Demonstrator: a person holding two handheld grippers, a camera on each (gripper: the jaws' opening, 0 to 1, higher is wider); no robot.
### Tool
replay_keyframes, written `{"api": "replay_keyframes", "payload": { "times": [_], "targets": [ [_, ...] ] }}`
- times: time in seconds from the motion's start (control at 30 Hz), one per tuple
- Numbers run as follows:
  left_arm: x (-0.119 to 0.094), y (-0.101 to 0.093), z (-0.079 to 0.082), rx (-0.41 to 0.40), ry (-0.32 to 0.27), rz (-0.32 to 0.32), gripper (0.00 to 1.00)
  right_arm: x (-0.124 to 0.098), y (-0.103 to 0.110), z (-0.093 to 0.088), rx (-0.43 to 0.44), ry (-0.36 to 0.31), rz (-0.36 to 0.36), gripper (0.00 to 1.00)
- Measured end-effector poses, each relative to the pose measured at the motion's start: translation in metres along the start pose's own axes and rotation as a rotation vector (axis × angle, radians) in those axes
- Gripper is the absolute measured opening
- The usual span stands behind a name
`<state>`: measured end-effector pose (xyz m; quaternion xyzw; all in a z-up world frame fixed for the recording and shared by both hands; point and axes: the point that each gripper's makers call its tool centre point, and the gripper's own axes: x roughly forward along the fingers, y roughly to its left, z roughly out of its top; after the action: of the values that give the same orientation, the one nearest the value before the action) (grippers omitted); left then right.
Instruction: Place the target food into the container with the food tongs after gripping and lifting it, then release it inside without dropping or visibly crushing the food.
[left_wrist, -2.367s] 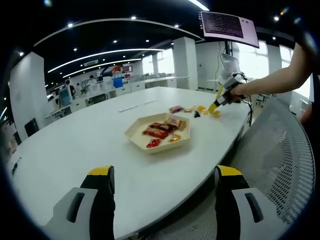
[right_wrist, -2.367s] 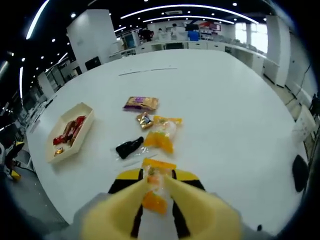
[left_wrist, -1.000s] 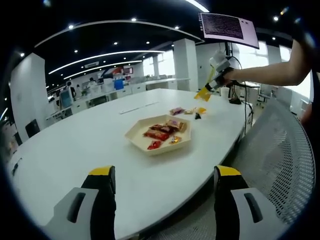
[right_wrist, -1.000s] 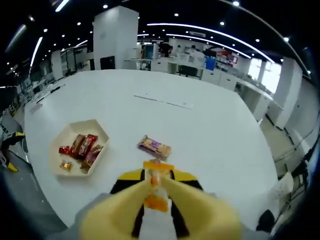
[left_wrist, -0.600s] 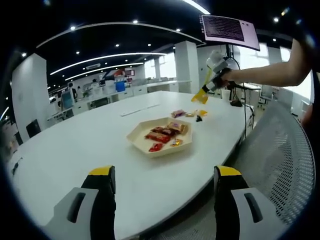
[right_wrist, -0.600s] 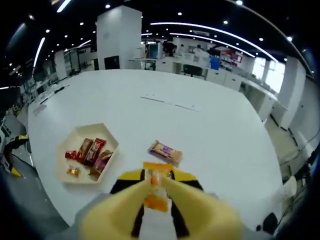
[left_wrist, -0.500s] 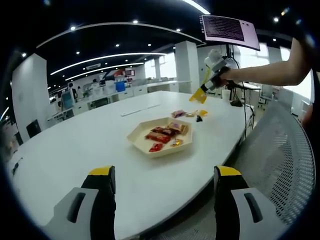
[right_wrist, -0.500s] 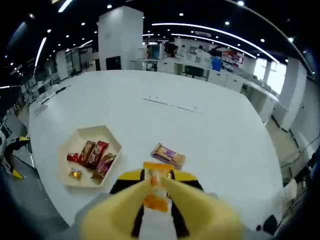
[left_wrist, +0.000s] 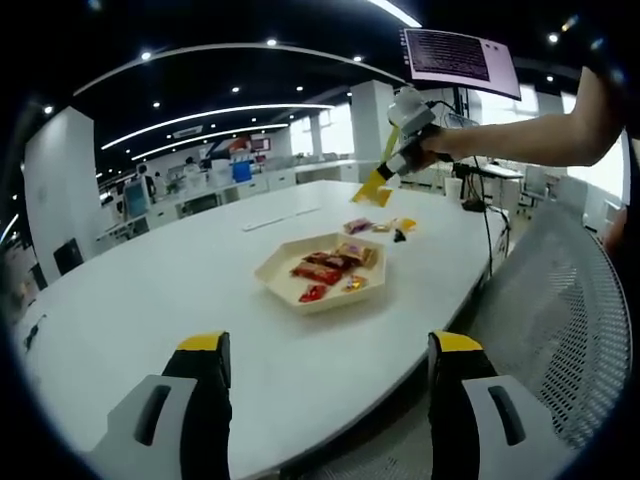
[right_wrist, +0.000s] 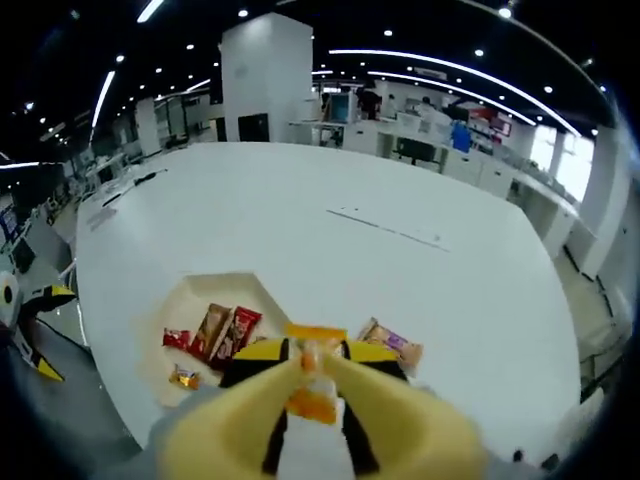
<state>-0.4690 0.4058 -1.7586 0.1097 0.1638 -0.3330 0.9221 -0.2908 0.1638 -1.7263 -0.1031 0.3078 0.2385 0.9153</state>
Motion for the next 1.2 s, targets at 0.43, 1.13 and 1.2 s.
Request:
{"api": "replay_keyframes", "payload": {
  "times": [0.43,1.13,1.2],
  "targets": [
    [0.000,0.002,0.001,-0.005,-0.008,0.010,0.77,0.023,0.053,0.043,-0.068,-0.039,0.116,0.19],
    [0.000,0.002,0.001,-0.001,-0.009,0.010,0.75,0.026,0.086,0.055,-0.115,-0.072,0.237,0.30],
    [0.000,0.002,0.001,0.003,-0.008,0.008,0.74,0.024,0.083,0.052,-0.116,-0.072,0.232,0.30]
  ]
}}
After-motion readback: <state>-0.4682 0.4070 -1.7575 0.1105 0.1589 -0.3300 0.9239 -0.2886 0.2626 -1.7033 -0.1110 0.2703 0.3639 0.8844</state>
